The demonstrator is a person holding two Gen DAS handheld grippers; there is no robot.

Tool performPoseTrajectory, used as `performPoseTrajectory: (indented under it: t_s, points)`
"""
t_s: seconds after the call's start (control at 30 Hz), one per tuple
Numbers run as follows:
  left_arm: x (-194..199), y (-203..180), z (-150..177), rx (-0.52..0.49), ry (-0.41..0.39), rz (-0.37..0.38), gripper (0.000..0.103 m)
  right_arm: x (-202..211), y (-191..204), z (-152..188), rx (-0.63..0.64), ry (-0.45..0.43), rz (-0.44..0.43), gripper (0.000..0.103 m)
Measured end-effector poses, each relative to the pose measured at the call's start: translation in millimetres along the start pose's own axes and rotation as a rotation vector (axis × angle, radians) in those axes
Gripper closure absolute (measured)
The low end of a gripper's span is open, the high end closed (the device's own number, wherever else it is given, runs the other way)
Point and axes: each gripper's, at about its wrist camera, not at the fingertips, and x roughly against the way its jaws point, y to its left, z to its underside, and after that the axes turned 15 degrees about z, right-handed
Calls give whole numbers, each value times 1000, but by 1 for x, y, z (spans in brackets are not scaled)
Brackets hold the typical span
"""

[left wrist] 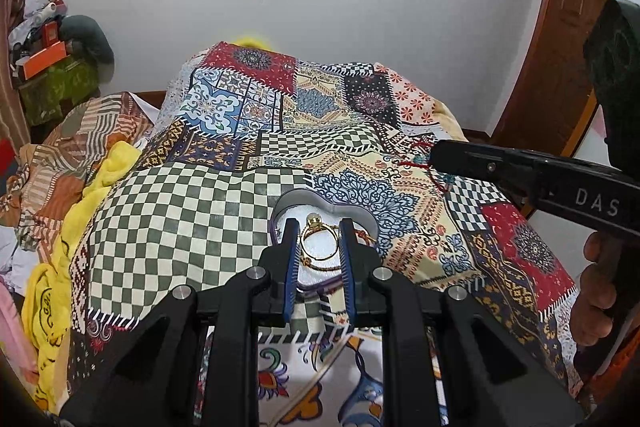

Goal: Organize jewelry
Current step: 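Lower the gold ring and red bracelet into the heart tin while opening both grippers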

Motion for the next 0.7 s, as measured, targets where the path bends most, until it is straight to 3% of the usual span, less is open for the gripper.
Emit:
performPoseTrajectory:
  t_s: [0.43,0.7]
  points:
    - [-41,15,-1,24,66,38,85,-41,8,-8,17,66,-31,96]
    - [-61,20,-1,11,119,38,85,-75,15,-10,45,159,-41,96]
